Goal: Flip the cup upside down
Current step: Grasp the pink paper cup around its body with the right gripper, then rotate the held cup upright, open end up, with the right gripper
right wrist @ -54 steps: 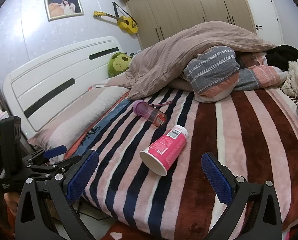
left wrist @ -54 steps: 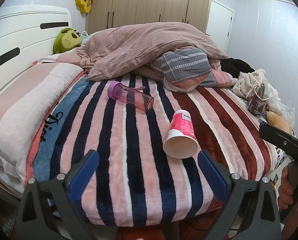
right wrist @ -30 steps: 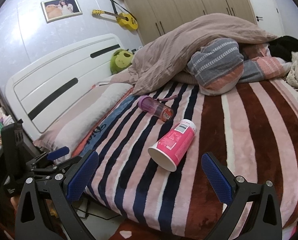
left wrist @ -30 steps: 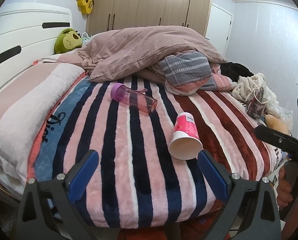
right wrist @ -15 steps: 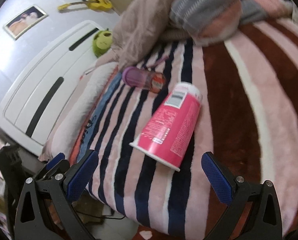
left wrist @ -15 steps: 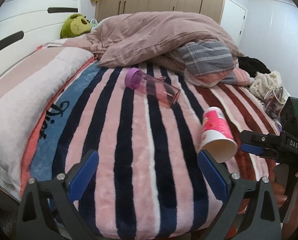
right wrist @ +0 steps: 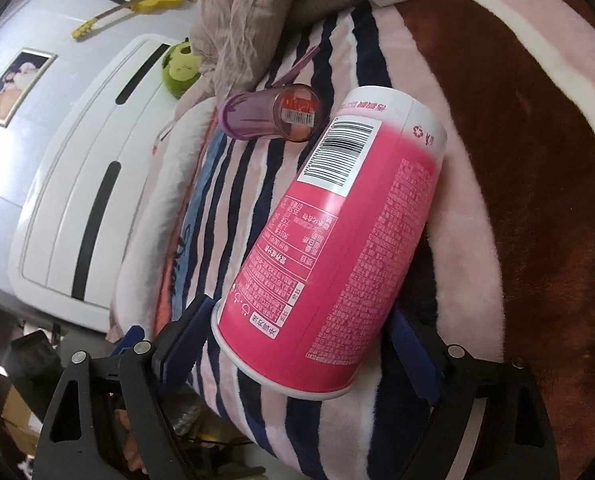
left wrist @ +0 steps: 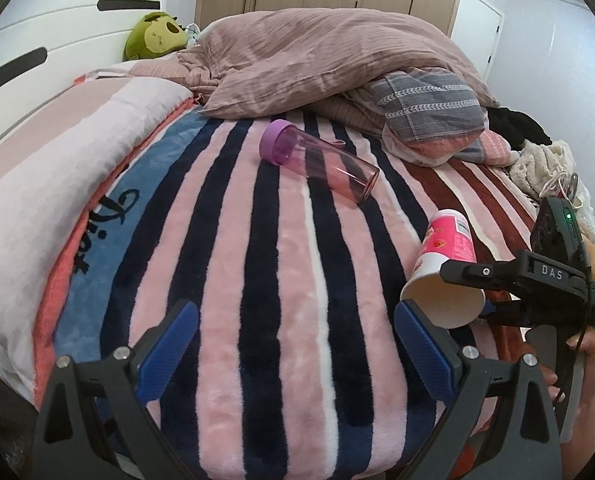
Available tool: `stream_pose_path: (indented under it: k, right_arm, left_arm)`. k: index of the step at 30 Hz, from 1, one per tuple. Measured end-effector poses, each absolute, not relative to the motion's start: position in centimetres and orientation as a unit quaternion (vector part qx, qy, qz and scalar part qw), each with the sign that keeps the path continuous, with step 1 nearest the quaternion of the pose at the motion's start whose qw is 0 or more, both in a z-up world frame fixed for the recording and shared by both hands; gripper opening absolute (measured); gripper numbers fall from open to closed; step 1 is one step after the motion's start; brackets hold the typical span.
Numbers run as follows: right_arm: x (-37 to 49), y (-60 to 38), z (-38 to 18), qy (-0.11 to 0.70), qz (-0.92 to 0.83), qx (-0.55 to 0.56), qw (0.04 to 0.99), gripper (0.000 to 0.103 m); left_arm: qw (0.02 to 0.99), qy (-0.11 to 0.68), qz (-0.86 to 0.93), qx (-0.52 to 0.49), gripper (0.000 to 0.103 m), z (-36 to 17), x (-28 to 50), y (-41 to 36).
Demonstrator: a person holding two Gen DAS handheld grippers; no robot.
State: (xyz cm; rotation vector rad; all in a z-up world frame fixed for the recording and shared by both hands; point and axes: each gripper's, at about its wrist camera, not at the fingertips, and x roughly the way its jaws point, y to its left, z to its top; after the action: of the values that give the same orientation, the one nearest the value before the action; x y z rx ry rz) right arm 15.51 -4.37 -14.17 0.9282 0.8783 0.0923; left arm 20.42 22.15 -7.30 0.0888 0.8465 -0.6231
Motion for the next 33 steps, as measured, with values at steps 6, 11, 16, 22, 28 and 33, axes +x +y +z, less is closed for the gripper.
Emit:
stream_pose_path:
  k: [6, 11, 16, 22, 28, 33]
  right_arm:
    - [15.3, -4.1, -14.3, 0.416, 0.076, 0.457, 0.783, 0.084]
    - [14.8, -2.2, -14.2, 0.438, 0.122, 0.445, 0.771, 0.084]
    - [14.1, 1.1, -14.3, 0.479, 0.176, 0.403, 0.760, 0.084]
    - [14.1, 3.6, -14.3, 0.516, 0.183, 0.330, 0.769, 0.089]
    - [13.6, 2.5, -14.0, 0.494, 0.177, 0.355, 0.774, 0.090]
    - [14.0, 0.2, -14.3, 0.481, 0.176, 0.396, 0.762, 0.090]
  left_arm:
    - [0.860, 0.411, -0.301, 0.031, 0.098, -7.4, 20.6, 22.8]
    - [0.846, 0.428, -0.318, 0.015, 0.098, -7.9, 20.9, 23.4]
    - [0.813, 0.460, -0.356, -0.013, 0.098, -9.1, 21.2, 23.5]
    - [0.770, 0.497, -0.400, -0.027, 0.098, -10.9, 21.4, 21.6]
    - [0.719, 0.513, -0.467, -0.041, 0.098, -11.4, 22.0, 17.9]
    - [0.666, 0.555, -0.497, -0.030, 0.083, -13.2, 24.0, 13.8]
